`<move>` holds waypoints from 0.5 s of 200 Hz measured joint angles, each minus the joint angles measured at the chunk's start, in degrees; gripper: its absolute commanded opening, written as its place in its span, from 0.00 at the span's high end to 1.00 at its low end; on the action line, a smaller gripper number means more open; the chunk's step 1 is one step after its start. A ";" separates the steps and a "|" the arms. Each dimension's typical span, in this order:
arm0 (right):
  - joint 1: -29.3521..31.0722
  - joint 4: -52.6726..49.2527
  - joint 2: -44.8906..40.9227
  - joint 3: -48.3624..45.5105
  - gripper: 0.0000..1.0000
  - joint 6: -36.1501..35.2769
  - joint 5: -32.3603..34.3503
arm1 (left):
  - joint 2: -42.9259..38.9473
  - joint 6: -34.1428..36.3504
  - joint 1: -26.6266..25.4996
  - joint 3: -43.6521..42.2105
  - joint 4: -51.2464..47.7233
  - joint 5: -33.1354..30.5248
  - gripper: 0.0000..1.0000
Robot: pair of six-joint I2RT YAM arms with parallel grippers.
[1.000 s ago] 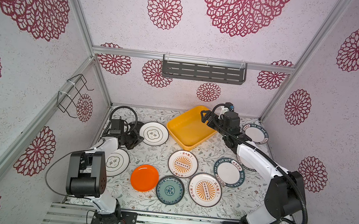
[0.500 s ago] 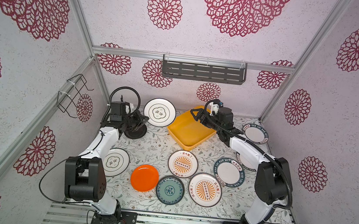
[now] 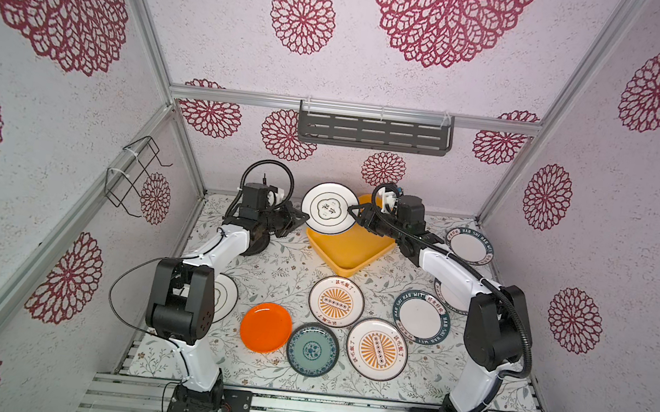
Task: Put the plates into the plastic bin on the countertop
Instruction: 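Carry the plate to the right gripper while right gripper grasps its rim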
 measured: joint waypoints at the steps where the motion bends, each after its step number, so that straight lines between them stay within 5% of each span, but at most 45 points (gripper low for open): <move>1: 0.00 -0.04 0.02 0.00 0.60 0.09 0.07 | 0.00 -0.04 -0.04 0.07 0.02 0.07 1.00; 100: -0.48 -0.33 1.33 -0.02 0.97 4.79 3.54 | 1.46 0.55 -0.63 0.92 1.55 0.83 0.98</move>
